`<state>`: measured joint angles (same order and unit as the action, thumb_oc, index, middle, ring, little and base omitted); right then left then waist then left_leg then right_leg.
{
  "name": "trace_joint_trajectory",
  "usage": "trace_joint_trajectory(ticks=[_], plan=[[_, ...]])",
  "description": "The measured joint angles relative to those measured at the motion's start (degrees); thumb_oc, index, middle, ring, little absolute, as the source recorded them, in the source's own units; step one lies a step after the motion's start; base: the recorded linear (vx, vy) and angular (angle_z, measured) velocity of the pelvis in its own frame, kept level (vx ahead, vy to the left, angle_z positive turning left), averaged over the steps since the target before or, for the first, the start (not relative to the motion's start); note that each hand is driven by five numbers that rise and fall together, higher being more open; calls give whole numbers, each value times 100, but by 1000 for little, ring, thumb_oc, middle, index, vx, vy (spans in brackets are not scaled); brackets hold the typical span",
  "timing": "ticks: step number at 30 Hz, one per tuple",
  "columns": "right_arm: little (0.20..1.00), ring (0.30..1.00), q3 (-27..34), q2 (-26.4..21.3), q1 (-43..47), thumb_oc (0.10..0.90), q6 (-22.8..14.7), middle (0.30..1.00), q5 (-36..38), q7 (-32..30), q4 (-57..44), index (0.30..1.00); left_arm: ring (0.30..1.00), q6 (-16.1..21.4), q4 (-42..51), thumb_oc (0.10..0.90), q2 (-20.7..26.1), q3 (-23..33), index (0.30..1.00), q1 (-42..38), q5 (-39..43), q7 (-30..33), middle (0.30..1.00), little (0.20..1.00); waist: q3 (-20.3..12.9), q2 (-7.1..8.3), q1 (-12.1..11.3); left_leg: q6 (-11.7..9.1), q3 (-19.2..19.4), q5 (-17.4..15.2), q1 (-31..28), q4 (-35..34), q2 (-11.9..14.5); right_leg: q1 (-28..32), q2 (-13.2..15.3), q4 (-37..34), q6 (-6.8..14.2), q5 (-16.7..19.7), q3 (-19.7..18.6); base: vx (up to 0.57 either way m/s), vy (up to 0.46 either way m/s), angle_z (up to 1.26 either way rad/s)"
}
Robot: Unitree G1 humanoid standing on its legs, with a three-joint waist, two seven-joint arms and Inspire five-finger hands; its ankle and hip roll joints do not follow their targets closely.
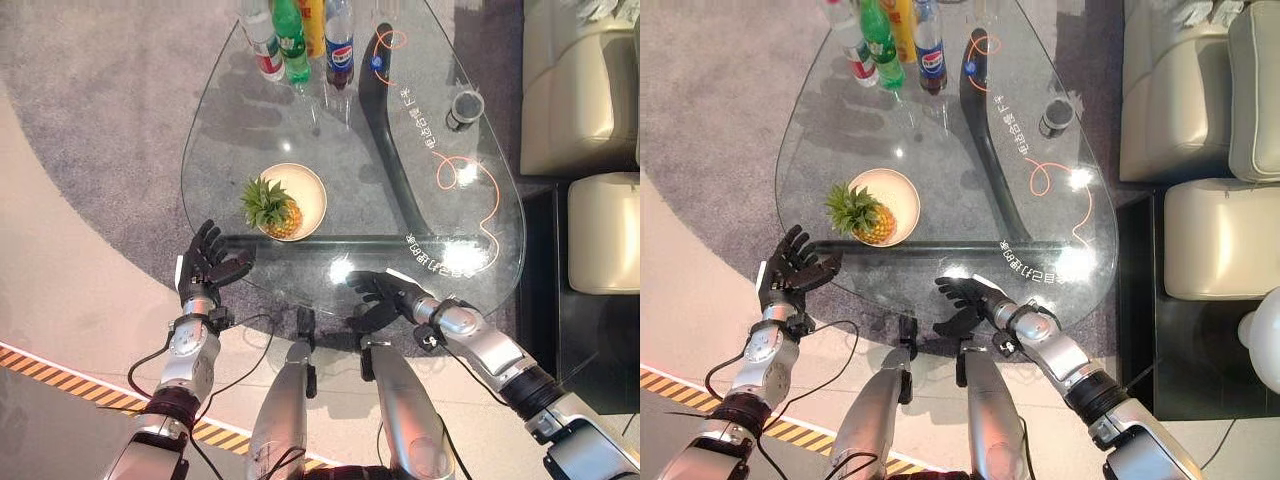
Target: Pick up the fruit to the plate
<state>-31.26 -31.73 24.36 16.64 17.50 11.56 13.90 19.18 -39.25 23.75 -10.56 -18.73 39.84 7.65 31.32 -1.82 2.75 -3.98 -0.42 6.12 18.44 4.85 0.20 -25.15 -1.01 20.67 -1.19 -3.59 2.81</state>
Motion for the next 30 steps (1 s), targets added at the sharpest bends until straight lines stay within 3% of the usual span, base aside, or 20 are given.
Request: trace_joint_trajectory(ticks=[6, 12, 16, 20, 25, 30], plan=[[900, 900, 210, 5, -482, 800, -117, 900, -25, 13, -23, 900, 900, -192, 4, 800, -137, -54, 900, 394, 5, -349, 900, 900, -7, -64, -17, 0, -32, 0, -518, -206, 66, 565, -36, -277, -2, 4, 41, 13, 1, 2], [900, 900, 477, 34, -1061, 800, -189, 900, -988, 5, 121, 900, 900, -362, 13, 800, -498, -16, 900, 856, 2, -470, 900, 900, -48, -158, -64, -17, -136, -16, -1027, -505, 108, 1162, -58, -663, 8, 8, 147, 66, -4, 9], [900, 900, 821, 259, -1552, 800, -223, 900, -896, -95, 539, 900, 900, -649, 99, 800, -620, 30, 900, 1338, -28, -584, 900, 900, -148, -178, -120, 12, -189, -60, -1403, -548, 126, 1705, -81, -949, 24, -1, 197, 125, 1, 12], [900, 900, 1093, 754, -1980, 800, -225, 900, -487, -451, 1240, 900, 900, -789, -116, 800, -905, 67, 900, 1810, -247, -686, 900, 900, -837, -216, -128, 25, -249, -100, -1639, -687, 126, 2093, -82, -1323, 26, 21, 307, 136, 24, 15], [900, 900, 1193, 1241, -2367, 800, -205, 900, -47, -946, 1752, 900, 900, -919, -493, 800, -1119, 47, 900, 2221, -471, -701, 900, 900, -1636, -82, -188, 25, -342, -103, -1997, -894, 115, 2707, -97, -1955, 99, 105, 414, 86, 25, 14], [900, 900, 1382, 1568, -2319, 800, -236, 900, 471, -1476, 2732, 900, 900, -1027, -1240, 800, -1165, 54, 900, 2168, -706, -669, 900, 900, -2018, 43, -266, 31, -348, -159, -2171, -971, 107, 3067, -111, -2393, 145, 270, 465, 50, 17, 8]])
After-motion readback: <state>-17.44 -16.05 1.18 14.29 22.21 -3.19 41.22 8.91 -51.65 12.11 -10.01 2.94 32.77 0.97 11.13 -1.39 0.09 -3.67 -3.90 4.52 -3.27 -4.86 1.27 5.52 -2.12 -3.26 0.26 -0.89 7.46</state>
